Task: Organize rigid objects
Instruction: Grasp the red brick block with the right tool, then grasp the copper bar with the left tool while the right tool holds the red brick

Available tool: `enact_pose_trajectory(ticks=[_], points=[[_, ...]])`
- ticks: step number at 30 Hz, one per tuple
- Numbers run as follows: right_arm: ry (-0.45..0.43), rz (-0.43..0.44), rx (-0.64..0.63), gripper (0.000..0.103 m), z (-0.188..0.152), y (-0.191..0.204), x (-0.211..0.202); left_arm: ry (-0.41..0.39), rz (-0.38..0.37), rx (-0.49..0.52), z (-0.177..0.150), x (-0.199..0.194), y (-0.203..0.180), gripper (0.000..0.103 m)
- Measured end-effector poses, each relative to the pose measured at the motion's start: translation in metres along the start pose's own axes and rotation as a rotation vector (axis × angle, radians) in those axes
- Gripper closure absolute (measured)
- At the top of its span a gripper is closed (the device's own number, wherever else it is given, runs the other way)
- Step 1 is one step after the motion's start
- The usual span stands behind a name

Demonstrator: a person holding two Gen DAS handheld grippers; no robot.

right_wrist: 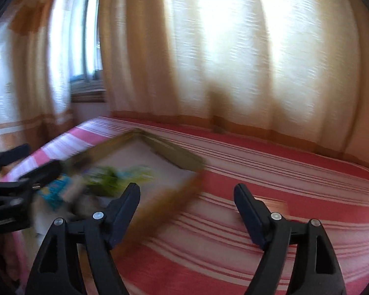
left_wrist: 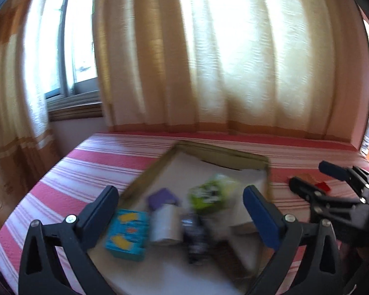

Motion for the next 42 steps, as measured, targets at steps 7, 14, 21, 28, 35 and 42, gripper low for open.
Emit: enact_pose_trajectory(ticks=[7,14,21,28,35,42], points=[[0.128,-0.157,0.123,0.022,-0.019,-0.078,0.01,0.035,-0.094,0.095,-0.002,-0.003,-0.07,0.0],[0.237,-0.109,0.183,0.022,-0.028,-0.097,0.029,0.009,-0.115,0.187,0.005,0.0,-0.12,0.0],[0.32,-0.041,0.236,0.032,-0.034,-0.104,0.046,0.042,-0.112,0.179,0.009,0.022,-0.133,0.0],[0.282,-0.122,0.252,0.036,-0.037,-0.135,0.028,0.101,-0.175,0.2,0.007,0.042,-0.168,0.0],[0.246,-0.217,0.38,0.036,-0.044,-0.193,0.002,0.18,-0.238,0.25,0.004,0.075,-0.218,0.0],[0.226,-0.27,0.415,0.036,-0.049,-0.21,-0.005,0.292,-0.254,0.208,0.002,0.112,-0.235,0.001]])
Point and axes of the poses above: each gripper's, at about its wrist camera, not at the fingertips, and x roughly the way its jaws point, y to its left, z to its top, the point moved 1 cm from there along x, roughly the way its jaws point, and after that the axes turned 3 degrees about z, right-handed, at the moved point
